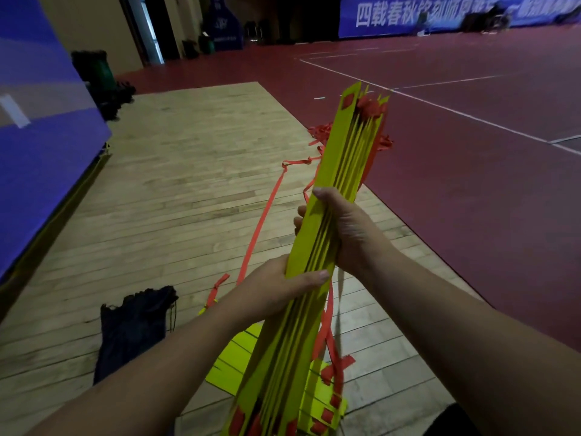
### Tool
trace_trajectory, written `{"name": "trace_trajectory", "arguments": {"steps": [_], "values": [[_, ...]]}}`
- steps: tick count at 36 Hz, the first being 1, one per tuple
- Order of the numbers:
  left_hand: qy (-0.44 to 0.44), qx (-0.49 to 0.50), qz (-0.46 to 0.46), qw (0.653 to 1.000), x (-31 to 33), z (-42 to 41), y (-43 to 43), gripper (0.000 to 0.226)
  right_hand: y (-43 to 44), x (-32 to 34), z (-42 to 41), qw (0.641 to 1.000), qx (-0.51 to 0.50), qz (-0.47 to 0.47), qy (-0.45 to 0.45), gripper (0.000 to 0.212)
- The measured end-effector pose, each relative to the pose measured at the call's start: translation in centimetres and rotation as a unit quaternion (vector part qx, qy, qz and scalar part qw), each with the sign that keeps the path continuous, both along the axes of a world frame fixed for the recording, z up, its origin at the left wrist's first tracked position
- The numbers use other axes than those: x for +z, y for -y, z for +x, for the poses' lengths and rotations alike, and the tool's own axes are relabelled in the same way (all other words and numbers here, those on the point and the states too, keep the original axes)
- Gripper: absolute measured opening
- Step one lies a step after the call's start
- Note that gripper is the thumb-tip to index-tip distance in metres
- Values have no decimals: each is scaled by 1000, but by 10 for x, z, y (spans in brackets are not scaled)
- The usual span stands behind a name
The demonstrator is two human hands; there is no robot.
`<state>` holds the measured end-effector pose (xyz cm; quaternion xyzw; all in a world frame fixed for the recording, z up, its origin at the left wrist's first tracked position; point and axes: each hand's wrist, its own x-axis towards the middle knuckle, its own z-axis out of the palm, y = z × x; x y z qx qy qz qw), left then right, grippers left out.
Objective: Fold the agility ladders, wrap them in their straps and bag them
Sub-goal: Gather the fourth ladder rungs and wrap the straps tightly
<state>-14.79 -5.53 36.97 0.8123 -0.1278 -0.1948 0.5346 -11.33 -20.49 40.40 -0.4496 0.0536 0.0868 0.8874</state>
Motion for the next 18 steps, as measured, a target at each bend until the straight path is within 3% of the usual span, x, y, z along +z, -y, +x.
{"name": "trace_trajectory", "arguments": {"steps": [4,8,10,15,18], "values": [[-29,35,-15,999,-5,-2,6,94,4,2,11,999,-43,24,-14,20],[9,6,100,995,4,-11,8,60,17,5,19,990,-139,1,-13,21],[36,-12,133,990,0,-12,8,63,22,2,20,982,-184,-38,-19,26],[-5,-17,72,997,-9,-10,12,30,14,-7,19,976,-190,-100,-47,38],[-74,-20,-23,997,-6,-5,5,28,21,-3,19,991,-116,-43,-42,52]]}}
